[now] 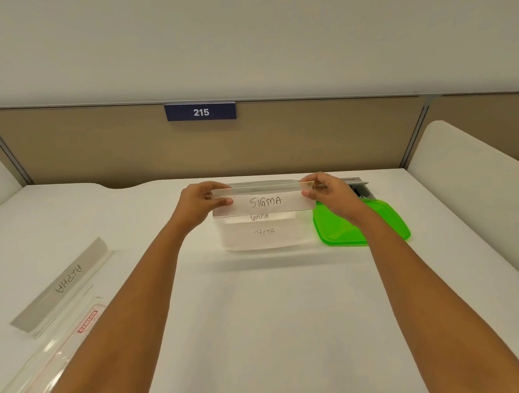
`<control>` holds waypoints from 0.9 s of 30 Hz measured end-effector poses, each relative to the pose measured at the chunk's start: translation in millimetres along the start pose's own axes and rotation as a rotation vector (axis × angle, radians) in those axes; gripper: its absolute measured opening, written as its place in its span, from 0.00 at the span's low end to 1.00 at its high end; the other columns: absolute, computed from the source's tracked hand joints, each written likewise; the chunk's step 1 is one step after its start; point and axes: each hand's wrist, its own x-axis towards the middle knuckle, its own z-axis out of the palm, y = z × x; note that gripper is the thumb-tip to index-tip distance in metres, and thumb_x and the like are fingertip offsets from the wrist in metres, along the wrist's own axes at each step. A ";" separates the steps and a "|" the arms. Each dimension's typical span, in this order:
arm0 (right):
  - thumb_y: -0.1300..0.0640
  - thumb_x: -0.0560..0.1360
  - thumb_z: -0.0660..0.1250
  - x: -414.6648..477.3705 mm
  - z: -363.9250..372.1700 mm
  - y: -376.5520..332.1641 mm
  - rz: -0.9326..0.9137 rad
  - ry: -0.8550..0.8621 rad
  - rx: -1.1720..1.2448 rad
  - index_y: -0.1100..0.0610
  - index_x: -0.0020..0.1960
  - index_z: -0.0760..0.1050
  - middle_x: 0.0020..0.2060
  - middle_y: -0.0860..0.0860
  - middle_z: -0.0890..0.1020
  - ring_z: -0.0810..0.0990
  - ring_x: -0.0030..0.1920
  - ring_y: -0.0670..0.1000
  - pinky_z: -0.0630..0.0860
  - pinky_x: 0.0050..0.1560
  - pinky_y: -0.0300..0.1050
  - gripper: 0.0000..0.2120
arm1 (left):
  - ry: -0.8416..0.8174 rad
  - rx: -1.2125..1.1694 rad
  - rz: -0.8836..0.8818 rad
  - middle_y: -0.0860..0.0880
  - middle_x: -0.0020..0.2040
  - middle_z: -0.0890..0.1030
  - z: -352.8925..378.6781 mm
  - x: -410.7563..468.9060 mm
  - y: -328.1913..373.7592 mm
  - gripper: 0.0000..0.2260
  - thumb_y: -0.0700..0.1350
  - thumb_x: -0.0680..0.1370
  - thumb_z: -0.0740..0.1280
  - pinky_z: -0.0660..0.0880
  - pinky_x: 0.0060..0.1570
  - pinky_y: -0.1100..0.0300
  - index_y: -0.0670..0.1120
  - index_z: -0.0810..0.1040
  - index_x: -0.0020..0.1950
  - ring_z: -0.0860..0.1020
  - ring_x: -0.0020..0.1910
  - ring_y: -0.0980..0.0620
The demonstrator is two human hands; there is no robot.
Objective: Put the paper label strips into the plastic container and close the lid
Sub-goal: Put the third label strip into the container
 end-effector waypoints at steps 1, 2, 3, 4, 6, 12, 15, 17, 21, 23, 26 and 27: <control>0.62 0.76 0.67 5.5 -1.5 -2.6 -0.004 -0.009 -0.054 0.57 0.58 0.77 0.55 0.57 0.80 0.78 0.51 0.50 0.75 0.55 0.48 0.11 | 0.013 0.025 0.020 0.46 0.55 0.83 -0.5 5.6 1.2 0.14 0.44 0.70 0.76 0.72 0.51 0.61 0.47 0.83 0.55 0.78 0.52 0.46; 0.61 0.76 0.67 11.1 -3.1 -5.2 -0.011 -0.010 -0.116 0.56 0.59 0.78 0.56 0.58 0.81 0.79 0.51 0.52 0.76 0.54 0.50 0.12 | 0.021 0.053 0.046 0.47 0.55 0.82 -0.7 11.4 2.8 0.14 0.45 0.70 0.76 0.70 0.51 0.62 0.48 0.83 0.55 0.77 0.52 0.48; 0.60 0.76 0.68 16.8 -4.6 -7.5 -0.021 -0.007 -0.185 0.54 0.59 0.78 0.54 0.59 0.82 0.79 0.50 0.56 0.77 0.51 0.49 0.12 | 0.023 0.084 0.071 0.48 0.56 0.82 -0.4 17.2 4.3 0.15 0.45 0.70 0.75 0.69 0.52 0.62 0.48 0.83 0.56 0.75 0.52 0.50; 0.59 0.76 0.68 22.5 -5.8 -9.5 -0.033 -0.001 -0.261 0.52 0.58 0.79 0.52 0.59 0.82 0.79 0.49 0.59 0.77 0.47 0.48 0.11 | 0.022 0.118 0.093 0.48 0.56 0.82 0.1 22.7 5.9 0.15 0.45 0.70 0.75 0.68 0.52 0.62 0.48 0.83 0.56 0.74 0.52 0.51; 0.58 0.76 0.67 34.1 -7.5 -12.5 -0.046 0.001 -0.391 0.51 0.58 0.80 0.51 0.59 0.82 0.79 0.50 0.59 0.77 0.48 0.49 0.11 | 0.017 0.188 0.119 0.48 0.57 0.82 1.9 33.6 8.5 0.16 0.44 0.70 0.75 0.67 0.51 0.61 0.48 0.82 0.58 0.73 0.51 0.52; 0.61 0.76 0.66 62.3 -1.8 -11.1 -0.037 -0.028 -0.586 0.56 0.61 0.79 0.59 0.54 0.81 0.79 0.55 0.55 0.71 0.54 0.42 0.13 | -0.053 0.356 0.115 0.45 0.58 0.83 11.5 61.5 6.3 0.15 0.39 0.72 0.72 0.72 0.53 0.59 0.44 0.82 0.59 0.78 0.57 0.45; 0.62 0.76 0.67 73.6 4.2 -6.5 -0.008 -0.053 -0.648 0.57 0.59 0.79 0.57 0.55 0.82 0.79 0.56 0.55 0.73 0.55 0.43 0.13 | -0.098 0.406 0.113 0.43 0.55 0.84 17.4 70.4 1.9 0.13 0.36 0.72 0.71 0.77 0.55 0.52 0.43 0.83 0.56 0.80 0.54 0.43; 0.62 0.76 0.67 81.0 8.6 -3.8 0.004 -0.091 -0.706 0.58 0.61 0.78 0.58 0.56 0.81 0.78 0.58 0.57 0.74 0.57 0.46 0.14 | -0.122 0.457 0.094 0.43 0.56 0.83 21.3 75.8 -2.1 0.14 0.36 0.72 0.72 0.76 0.57 0.51 0.42 0.83 0.57 0.79 0.55 0.42; 0.62 0.77 0.66 96.5 17.4 -1.1 0.047 -0.155 -0.828 0.57 0.63 0.77 0.60 0.57 0.80 0.77 0.60 0.58 0.74 0.61 0.48 0.15 | -0.157 0.555 0.043 0.44 0.61 0.81 27.6 86.8 -12.2 0.16 0.38 0.72 0.72 0.74 0.59 0.52 0.42 0.81 0.60 0.77 0.60 0.43; 0.63 0.76 0.65 103.6 21.8 0.5 0.057 -0.180 -0.893 0.57 0.62 0.77 0.59 0.58 0.80 0.78 0.59 0.59 0.75 0.59 0.49 0.14 | -0.168 0.591 0.024 0.44 0.63 0.80 30.4 91.9 -17.1 0.18 0.39 0.73 0.72 0.74 0.60 0.52 0.42 0.79 0.63 0.76 0.62 0.43; 0.64 0.77 0.64 111.8 28.4 3.6 0.061 -0.212 -0.984 0.57 0.61 0.76 0.57 0.58 0.80 0.78 0.58 0.59 0.76 0.57 0.49 0.14 | -0.199 0.655 0.013 0.42 0.59 0.80 34.9 98.8 -21.3 0.15 0.39 0.73 0.72 0.74 0.58 0.53 0.41 0.81 0.59 0.77 0.58 0.40; 0.65 0.77 0.64 114.0 30.6 4.5 0.064 -0.225 -1.010 0.57 0.62 0.76 0.58 0.58 0.80 0.78 0.58 0.59 0.76 0.57 0.49 0.15 | -0.210 0.681 0.013 0.41 0.54 0.80 36.2 100.8 -22.6 0.10 0.39 0.73 0.72 0.74 0.55 0.54 0.41 0.82 0.54 0.77 0.55 0.39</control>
